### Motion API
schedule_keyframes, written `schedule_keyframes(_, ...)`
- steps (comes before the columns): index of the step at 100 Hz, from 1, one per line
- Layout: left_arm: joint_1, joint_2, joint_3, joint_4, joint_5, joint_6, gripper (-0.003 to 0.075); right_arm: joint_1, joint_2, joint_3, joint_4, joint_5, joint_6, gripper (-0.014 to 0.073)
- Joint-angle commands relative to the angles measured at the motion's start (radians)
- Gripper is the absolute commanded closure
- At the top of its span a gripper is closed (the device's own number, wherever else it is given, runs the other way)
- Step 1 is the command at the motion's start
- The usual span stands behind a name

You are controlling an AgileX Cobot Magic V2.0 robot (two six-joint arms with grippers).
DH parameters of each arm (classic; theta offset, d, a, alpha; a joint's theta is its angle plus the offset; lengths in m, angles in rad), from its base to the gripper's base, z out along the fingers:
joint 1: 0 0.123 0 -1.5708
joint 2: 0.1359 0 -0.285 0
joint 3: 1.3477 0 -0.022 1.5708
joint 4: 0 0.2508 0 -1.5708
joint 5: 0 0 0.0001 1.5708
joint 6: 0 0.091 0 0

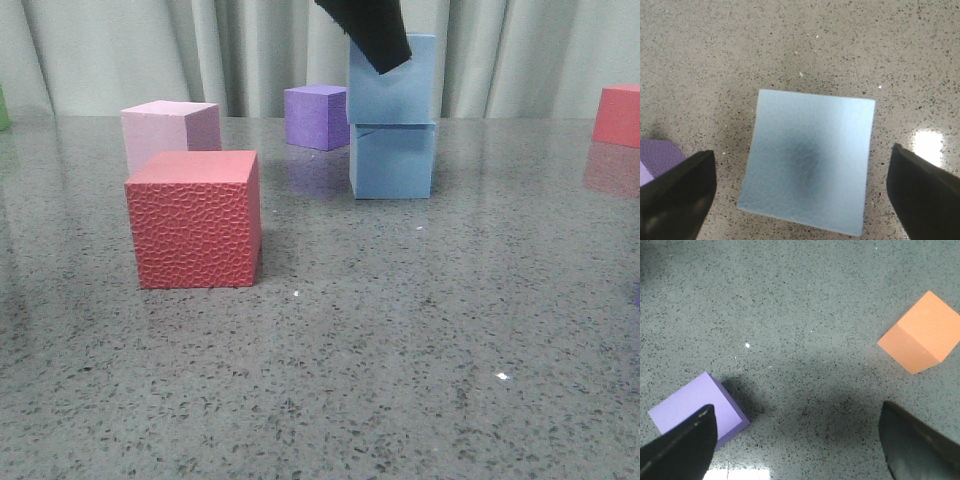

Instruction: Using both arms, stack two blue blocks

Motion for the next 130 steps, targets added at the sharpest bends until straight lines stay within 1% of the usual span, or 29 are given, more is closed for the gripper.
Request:
schedule_keyframes(1,-0.010,-0.060,-0.024,-0.032,0.008,-0.002,0.0043,-0.007,-0.007,-0.023,-0.011,-0.056,-0.006,-0.0053)
schedule_keyframes(11,-0.010,-0.060,-0.026,-0.033,0.013,-0.002,0.0043,-0.007,-0.007,-0.023,-0.011,-0.056,-0.006,-0.0053)
schedule_keyframes(33,-0.008,-0.094,-0.026,-0.030,0.015,-0.063,0.0044,-0.007,-0.007,-0.023,-0.011,-0.056,-0.006,-0.0053)
schedule_keyframes(54,0.034,-0.178,-0.026,-0.021,0.017,-0.201,0.0046,-0.007,-0.007,-0.023,-0.011,-0.057,-0.006,-0.0053)
schedule_keyframes(66,0.087,-0.223,-0.026,-0.019,0.017,-0.282,0.0047,-0.007,-0.007,-0.023,-0.011,-0.057,-0.006,-0.0053)
schedule_keyframes(78,0.167,-0.255,-0.026,-0.019,0.017,-0.379,0.0047,-0.007,-0.007,-0.023,-0.011,-0.057,-0.006,-0.0053)
schedule_keyframes(104,0.335,-0.313,-0.020,-0.021,0.017,-0.485,0.0047,-0.007,-0.007,-0.023,-0.011,-0.057,-0.006,-0.0053)
schedule_keyframes(116,0.399,-0.364,0.033,-0.039,0.017,-0.493,0.0047,-0.007,-0.007,-0.023,-0.015,-0.057,-0.006,-0.0053)
schedule_keyframes(130,0.465,-0.443,0.163,-0.041,0.017,-0.497,0.0048,-0.007,-0.007,-0.023,-0.019,-0.057,-0.006,-0.0053)
